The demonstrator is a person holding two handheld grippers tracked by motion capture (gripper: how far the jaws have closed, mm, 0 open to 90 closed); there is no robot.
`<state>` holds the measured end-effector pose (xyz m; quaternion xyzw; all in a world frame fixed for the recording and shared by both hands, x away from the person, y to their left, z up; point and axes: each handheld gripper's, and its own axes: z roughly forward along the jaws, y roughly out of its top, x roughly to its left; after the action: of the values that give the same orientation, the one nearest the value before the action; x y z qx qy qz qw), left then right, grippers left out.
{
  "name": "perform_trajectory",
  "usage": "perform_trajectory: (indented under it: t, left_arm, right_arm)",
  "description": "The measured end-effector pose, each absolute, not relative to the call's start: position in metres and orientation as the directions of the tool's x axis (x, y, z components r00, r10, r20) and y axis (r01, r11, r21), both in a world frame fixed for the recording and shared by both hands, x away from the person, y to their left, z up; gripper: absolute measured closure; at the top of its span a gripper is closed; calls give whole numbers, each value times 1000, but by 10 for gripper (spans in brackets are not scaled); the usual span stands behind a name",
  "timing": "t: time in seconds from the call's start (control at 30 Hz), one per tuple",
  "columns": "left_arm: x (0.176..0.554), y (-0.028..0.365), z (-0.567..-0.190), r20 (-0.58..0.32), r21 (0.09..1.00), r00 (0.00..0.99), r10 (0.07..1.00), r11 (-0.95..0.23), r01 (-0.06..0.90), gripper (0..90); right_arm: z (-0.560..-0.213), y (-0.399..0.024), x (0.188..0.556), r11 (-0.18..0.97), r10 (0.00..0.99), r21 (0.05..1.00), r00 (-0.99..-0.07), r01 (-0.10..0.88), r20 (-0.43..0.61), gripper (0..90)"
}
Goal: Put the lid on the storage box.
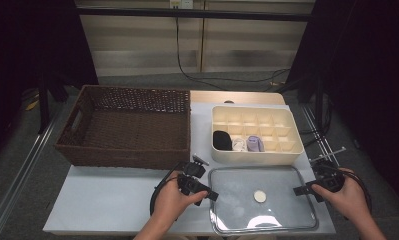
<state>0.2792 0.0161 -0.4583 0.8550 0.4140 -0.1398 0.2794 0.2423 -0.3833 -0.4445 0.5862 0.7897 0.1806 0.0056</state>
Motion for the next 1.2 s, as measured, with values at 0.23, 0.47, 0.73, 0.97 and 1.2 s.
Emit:
perform_trajectory:
  t: [0.23, 0.47, 0.73, 0.97, 1.2]
  left_arm:
    - [278, 14, -458, -453, 366, 623, 638, -504, 782, 445]
    - [278, 15, -458, -459, 367, 623, 633, -503, 782, 444]
    - [277, 14, -459, -461, 372, 616, 638, -492, 787, 446]
    - [277, 11, -458, -460, 372, 614, 641, -489, 789, 461]
    - [277, 8, -458, -452, 369, 616, 646, -493, 788, 483]
  right_arm:
    - [-446, -385, 240, 228, 928, 267, -292, 936, 232, 389]
    - [-446, -388, 237, 194, 932, 248, -257, 949, 256, 407]
    - [-446, -387, 234, 201, 932, 250, -263, 947, 248, 399]
    - [-446, -386, 234, 173, 938, 238, -233, 956, 255, 421]
    - [-445, -387, 233, 153, 940, 231, -214, 961, 267, 430]
